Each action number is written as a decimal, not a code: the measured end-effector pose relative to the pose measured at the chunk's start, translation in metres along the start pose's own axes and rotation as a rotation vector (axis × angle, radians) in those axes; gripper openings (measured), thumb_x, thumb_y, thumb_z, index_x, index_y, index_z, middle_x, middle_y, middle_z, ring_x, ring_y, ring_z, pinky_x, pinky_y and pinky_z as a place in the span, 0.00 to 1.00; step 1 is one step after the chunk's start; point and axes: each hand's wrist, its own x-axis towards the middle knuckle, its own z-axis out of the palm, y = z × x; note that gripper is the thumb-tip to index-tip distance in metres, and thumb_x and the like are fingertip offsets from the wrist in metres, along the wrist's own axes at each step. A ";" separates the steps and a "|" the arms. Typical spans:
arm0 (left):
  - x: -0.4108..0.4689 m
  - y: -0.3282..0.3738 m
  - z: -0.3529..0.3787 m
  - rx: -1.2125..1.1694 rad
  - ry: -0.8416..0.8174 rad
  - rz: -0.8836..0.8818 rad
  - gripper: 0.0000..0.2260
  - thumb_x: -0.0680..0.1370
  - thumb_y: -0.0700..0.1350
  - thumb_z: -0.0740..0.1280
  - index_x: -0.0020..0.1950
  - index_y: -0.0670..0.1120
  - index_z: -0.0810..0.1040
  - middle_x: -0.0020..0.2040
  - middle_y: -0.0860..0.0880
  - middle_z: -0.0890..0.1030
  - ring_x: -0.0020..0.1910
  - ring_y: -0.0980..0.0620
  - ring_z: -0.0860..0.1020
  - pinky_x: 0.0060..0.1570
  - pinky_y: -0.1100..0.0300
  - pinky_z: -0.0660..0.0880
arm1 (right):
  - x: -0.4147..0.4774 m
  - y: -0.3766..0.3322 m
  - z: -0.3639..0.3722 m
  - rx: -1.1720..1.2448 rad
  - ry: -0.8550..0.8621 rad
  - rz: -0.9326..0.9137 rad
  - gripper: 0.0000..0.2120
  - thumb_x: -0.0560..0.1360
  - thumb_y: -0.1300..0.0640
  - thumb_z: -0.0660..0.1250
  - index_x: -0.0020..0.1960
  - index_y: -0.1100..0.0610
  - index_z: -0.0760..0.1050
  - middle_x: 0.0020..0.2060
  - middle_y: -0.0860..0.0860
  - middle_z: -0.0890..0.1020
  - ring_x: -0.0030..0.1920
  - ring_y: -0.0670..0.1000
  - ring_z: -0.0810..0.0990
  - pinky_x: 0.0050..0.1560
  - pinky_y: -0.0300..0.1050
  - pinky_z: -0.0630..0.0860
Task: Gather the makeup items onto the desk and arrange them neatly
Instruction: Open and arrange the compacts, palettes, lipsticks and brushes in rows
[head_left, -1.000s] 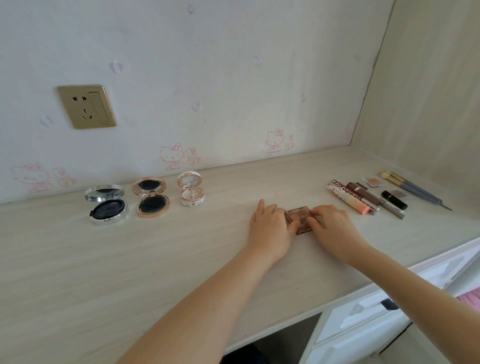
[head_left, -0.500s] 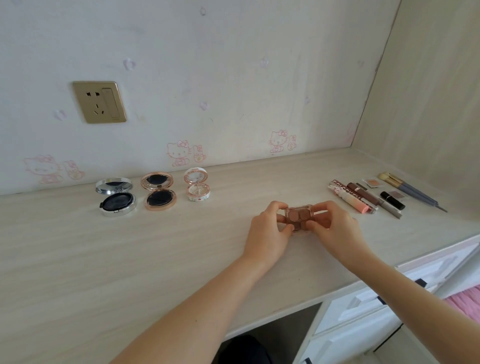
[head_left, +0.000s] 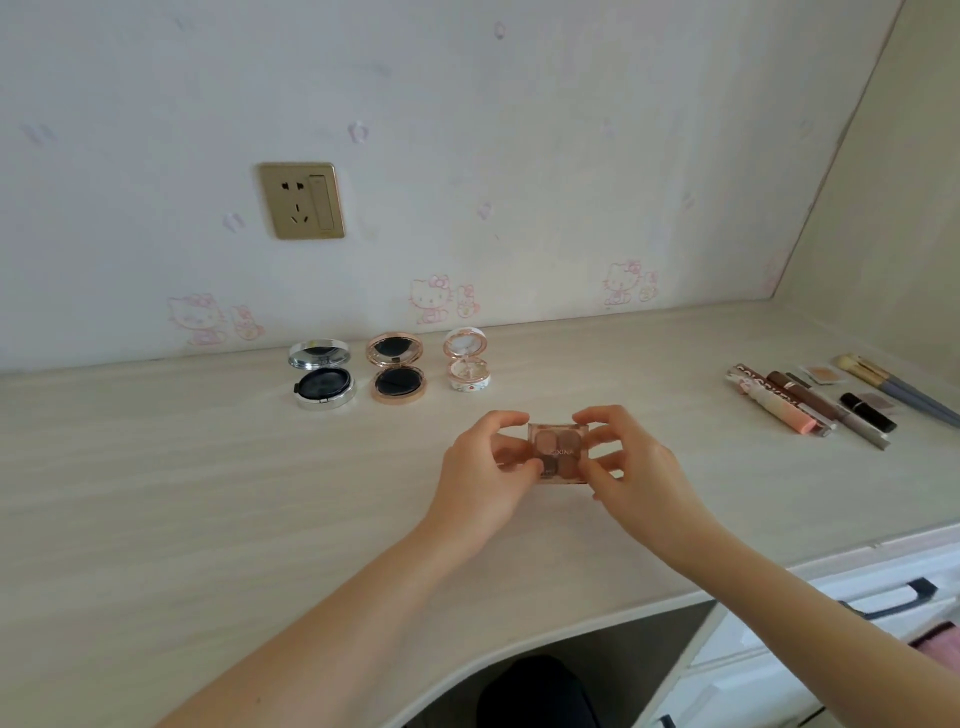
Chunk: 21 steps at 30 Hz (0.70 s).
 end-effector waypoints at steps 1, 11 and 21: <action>-0.003 0.000 -0.008 -0.011 0.004 -0.012 0.18 0.71 0.36 0.70 0.58 0.51 0.77 0.45 0.51 0.85 0.45 0.59 0.82 0.47 0.70 0.75 | 0.000 -0.004 0.006 0.013 -0.012 -0.004 0.15 0.76 0.62 0.64 0.59 0.46 0.70 0.47 0.43 0.78 0.41 0.43 0.81 0.38 0.38 0.78; -0.031 -0.011 -0.070 -0.184 0.074 -0.125 0.11 0.73 0.34 0.70 0.53 0.44 0.80 0.44 0.45 0.84 0.39 0.54 0.82 0.39 0.61 0.80 | -0.005 -0.037 0.054 0.070 -0.128 -0.106 0.19 0.75 0.64 0.64 0.62 0.48 0.70 0.50 0.45 0.78 0.43 0.43 0.80 0.37 0.32 0.75; -0.043 -0.020 -0.091 -0.350 0.135 -0.223 0.09 0.73 0.35 0.72 0.51 0.44 0.80 0.44 0.42 0.84 0.42 0.45 0.84 0.44 0.52 0.82 | -0.013 -0.048 0.079 -0.228 -0.236 -0.406 0.33 0.71 0.59 0.68 0.73 0.49 0.61 0.67 0.44 0.62 0.59 0.45 0.73 0.56 0.40 0.74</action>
